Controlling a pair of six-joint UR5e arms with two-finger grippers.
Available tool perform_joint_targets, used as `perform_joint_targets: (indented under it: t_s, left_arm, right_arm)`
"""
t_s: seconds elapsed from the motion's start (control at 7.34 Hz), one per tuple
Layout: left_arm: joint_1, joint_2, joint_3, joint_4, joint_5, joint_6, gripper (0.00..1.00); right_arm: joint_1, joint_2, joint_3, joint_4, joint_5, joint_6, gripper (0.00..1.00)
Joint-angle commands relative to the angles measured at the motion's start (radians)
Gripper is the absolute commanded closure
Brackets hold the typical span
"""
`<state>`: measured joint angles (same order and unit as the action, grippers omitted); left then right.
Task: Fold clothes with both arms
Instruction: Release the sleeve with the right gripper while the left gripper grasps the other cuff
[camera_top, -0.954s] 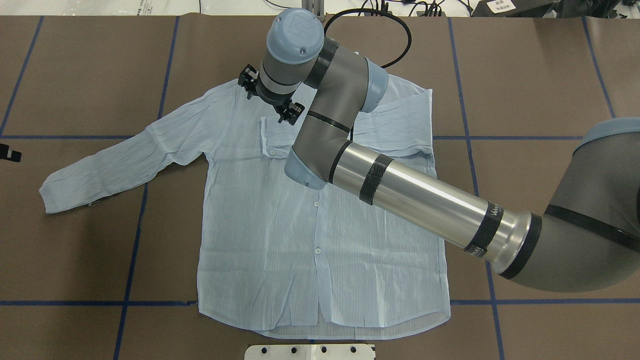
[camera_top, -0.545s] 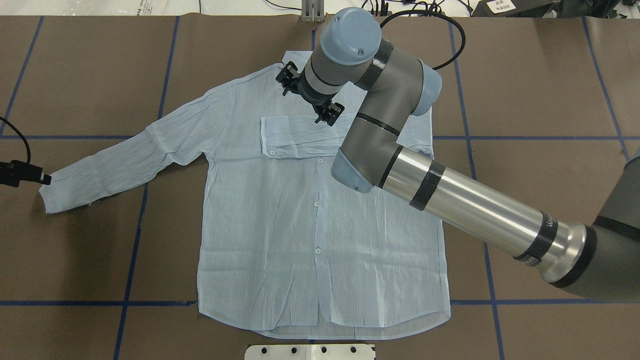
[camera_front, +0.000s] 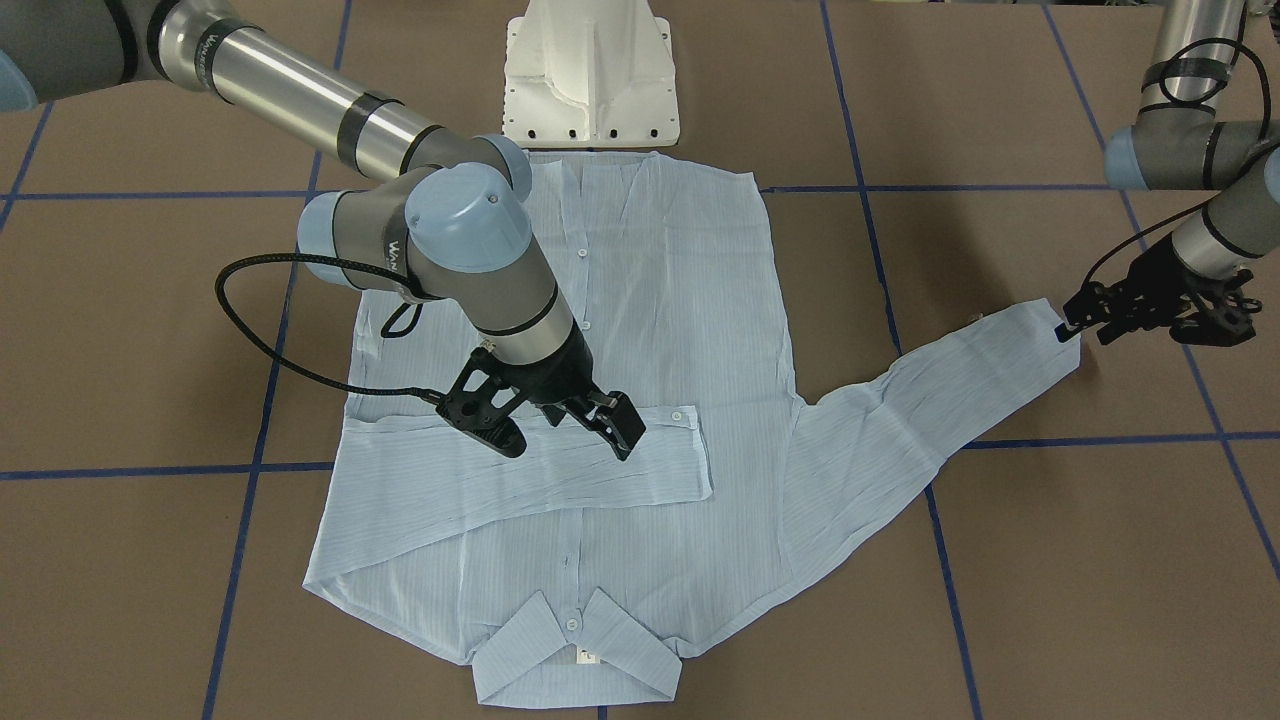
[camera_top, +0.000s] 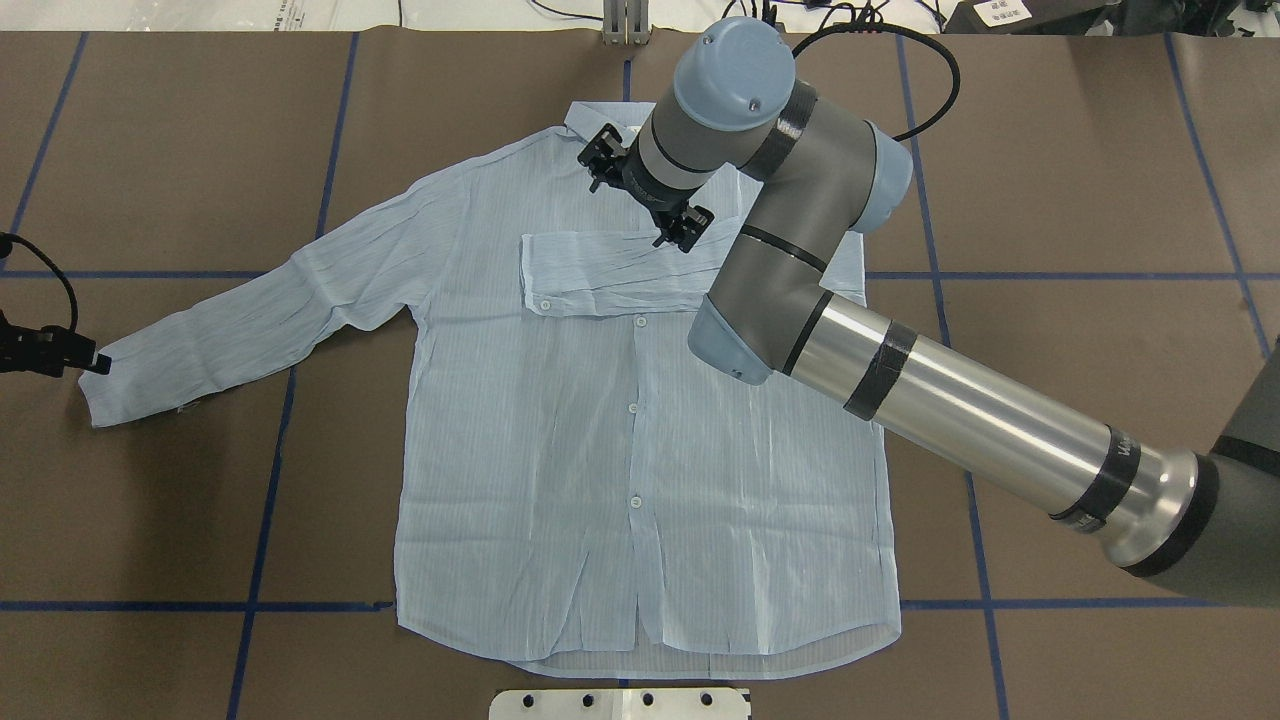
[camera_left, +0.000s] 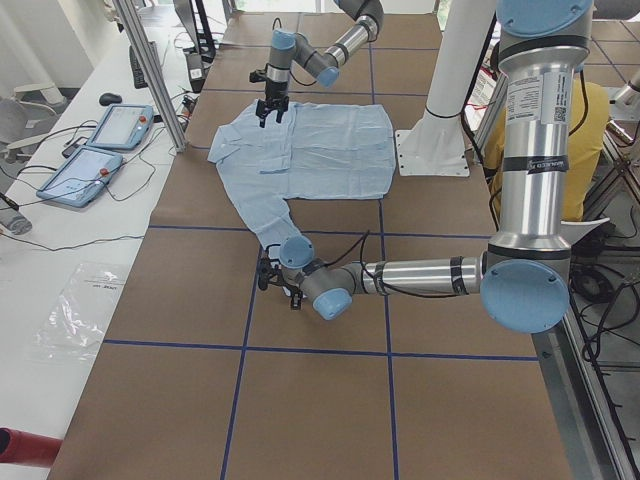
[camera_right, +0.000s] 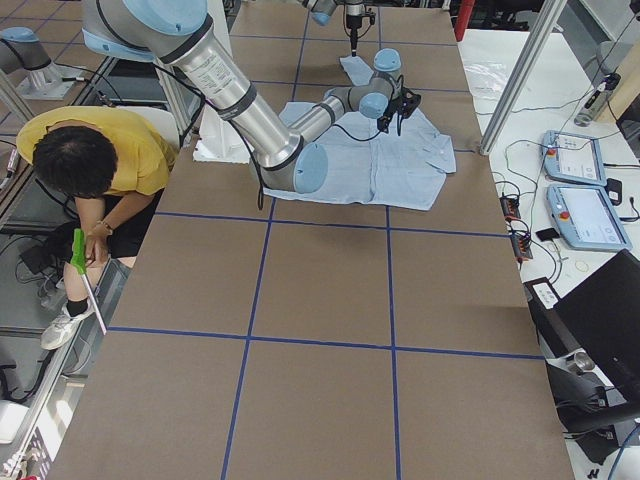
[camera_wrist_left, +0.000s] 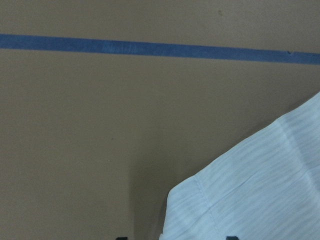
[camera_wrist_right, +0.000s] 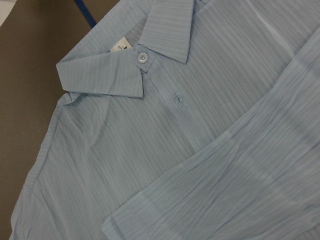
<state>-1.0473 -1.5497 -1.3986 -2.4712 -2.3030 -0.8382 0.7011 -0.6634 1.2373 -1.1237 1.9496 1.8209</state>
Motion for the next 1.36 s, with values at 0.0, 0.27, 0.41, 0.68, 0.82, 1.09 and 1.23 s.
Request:
perform_joint_targets:
  t_s: [0.0,0.27,0.41,0.68,0.82,1.09,1.23]
  left_arm:
    - [0.0,-0.004,0.01,0.0,0.001,-0.001,0.42]
    - [0.001,-0.006,0.012,0.0,0.001,-0.002,0.45]
    - [0.001,-0.006,0.012,0.0,-0.001,-0.002,0.45]
    - [0.018,-0.006,0.013,0.002,0.001,-0.002,0.45]
    - [0.024,-0.006,0.013,0.002,-0.001,-0.004,0.45]
    - [0.024,-0.007,0.013,0.003,-0.001,-0.005,0.88]
    - [0.024,-0.009,0.009,0.005,-0.007,-0.018,1.0]
  right_arm:
    - [0.005,-0.002,0.001,0.001,0.012,0.001,0.01]
    - [0.005,-0.002,0.001,0.001,0.015,0.001,0.01]
    - [0.006,-0.007,0.002,0.005,0.019,0.001,0.01]
    - [0.009,-0.01,0.002,0.007,0.02,0.001,0.01]
    - [0.011,-0.01,0.002,0.008,0.022,0.001,0.01]
    - [0.014,-0.013,0.002,0.008,0.022,0.001,0.01]
    - [0.014,-0.013,0.002,0.01,0.022,0.001,0.01]
